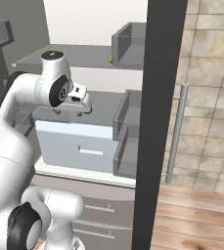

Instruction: Grab the lime and lemon wedge from the fridge, place them in the blender, close the lid, and turn on the blender to create a marinade.

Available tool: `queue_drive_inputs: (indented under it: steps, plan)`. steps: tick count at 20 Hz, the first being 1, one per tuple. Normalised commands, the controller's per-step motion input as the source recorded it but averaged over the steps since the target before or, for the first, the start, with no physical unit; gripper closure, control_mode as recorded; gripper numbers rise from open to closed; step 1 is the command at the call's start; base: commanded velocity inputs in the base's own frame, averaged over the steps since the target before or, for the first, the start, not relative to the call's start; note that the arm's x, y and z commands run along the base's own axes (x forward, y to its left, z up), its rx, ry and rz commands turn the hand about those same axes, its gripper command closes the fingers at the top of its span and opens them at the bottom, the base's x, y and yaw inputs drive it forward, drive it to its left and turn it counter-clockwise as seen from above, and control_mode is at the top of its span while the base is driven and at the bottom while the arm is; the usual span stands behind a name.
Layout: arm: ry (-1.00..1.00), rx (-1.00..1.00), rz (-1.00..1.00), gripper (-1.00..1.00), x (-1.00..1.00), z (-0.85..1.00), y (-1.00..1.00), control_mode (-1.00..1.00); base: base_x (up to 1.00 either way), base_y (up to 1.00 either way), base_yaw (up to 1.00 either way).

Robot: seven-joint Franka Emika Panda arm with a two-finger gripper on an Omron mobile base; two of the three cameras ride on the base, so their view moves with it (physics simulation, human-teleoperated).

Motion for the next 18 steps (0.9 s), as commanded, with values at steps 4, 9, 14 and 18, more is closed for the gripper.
queue_drive_inputs:
  steps: [4,9,14,18]
  plan:
    - [-0.04,0.0,0.0,-1.0,-0.02,0.06,0.0,-1.0,0.0,0.0,0.0]
    - [-0.15,0.0,0.0,-1.0,-0.05,0.14,-0.1,-1.0,0.0,0.0,0.0]
    - [-0.31,-0.01,0.0,-1.0,0.0,0.5,-0.05,-1.0,0.0,0.0,0.0]
    - [-0.34,-0.03,-0.04,-1.0,0.05,0.64,0.0,-1.0,0.0,0.0,0.0]
